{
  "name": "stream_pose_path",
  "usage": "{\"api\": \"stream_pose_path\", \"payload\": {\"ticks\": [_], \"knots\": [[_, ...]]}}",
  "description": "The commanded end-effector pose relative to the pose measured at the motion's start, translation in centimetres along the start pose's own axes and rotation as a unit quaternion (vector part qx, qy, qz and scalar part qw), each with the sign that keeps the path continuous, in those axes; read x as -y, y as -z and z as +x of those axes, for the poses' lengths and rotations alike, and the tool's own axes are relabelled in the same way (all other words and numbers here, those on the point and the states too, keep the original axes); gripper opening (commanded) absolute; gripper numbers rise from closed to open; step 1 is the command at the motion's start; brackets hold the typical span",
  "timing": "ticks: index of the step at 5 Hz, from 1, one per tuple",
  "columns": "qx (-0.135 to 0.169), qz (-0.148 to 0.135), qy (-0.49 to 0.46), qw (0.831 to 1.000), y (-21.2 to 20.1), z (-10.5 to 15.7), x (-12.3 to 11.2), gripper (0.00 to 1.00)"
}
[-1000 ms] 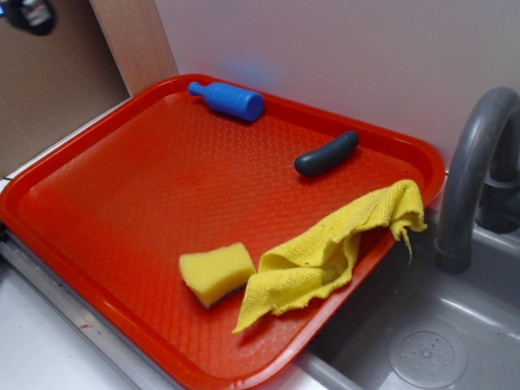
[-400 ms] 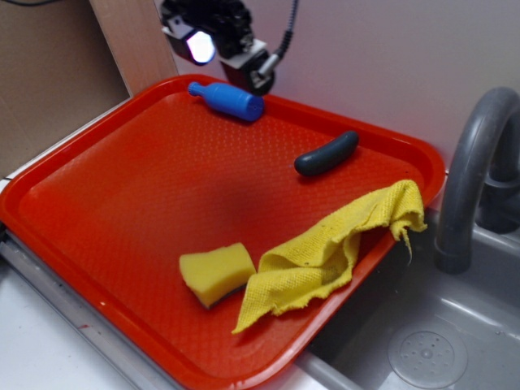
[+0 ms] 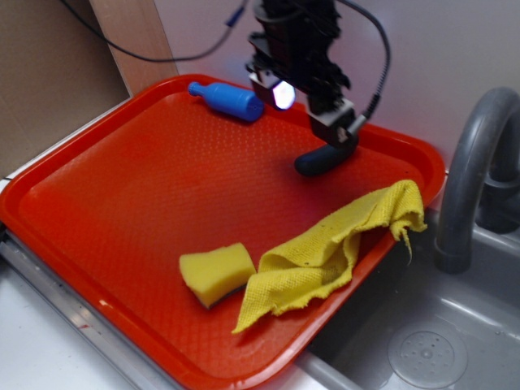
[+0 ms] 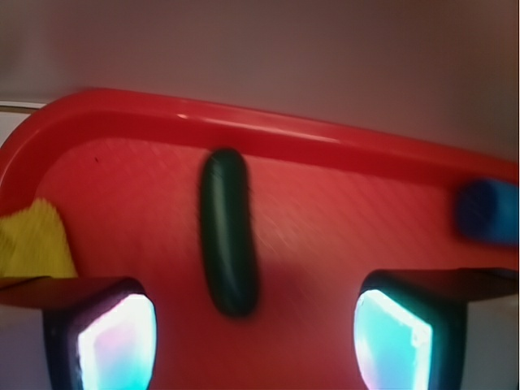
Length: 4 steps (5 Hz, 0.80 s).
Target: Grab the plastic pickle.
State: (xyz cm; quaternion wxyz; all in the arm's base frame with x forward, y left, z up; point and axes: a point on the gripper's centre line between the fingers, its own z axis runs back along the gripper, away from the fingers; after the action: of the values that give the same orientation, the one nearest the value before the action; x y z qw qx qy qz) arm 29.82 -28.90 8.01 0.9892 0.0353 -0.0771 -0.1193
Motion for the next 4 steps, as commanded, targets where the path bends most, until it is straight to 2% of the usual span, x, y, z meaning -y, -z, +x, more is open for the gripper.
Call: {"api": "stream_pose_path", "payload": {"ticks": [1,2,3,4], "knots": [[-0.017,-0.027,0.025,0.999,1.9,0.5,2.2,1.0],[-0.042,-0.01,0.014,0.999,2.9,-0.3,1.1,1.0],[-0.048,-0.005,0.004,0.999,3.5,-0.6,0.7,0.0],[-0.048,0.004,0.002,0.999,3.4,-0.7,0.6,0.0]]}}
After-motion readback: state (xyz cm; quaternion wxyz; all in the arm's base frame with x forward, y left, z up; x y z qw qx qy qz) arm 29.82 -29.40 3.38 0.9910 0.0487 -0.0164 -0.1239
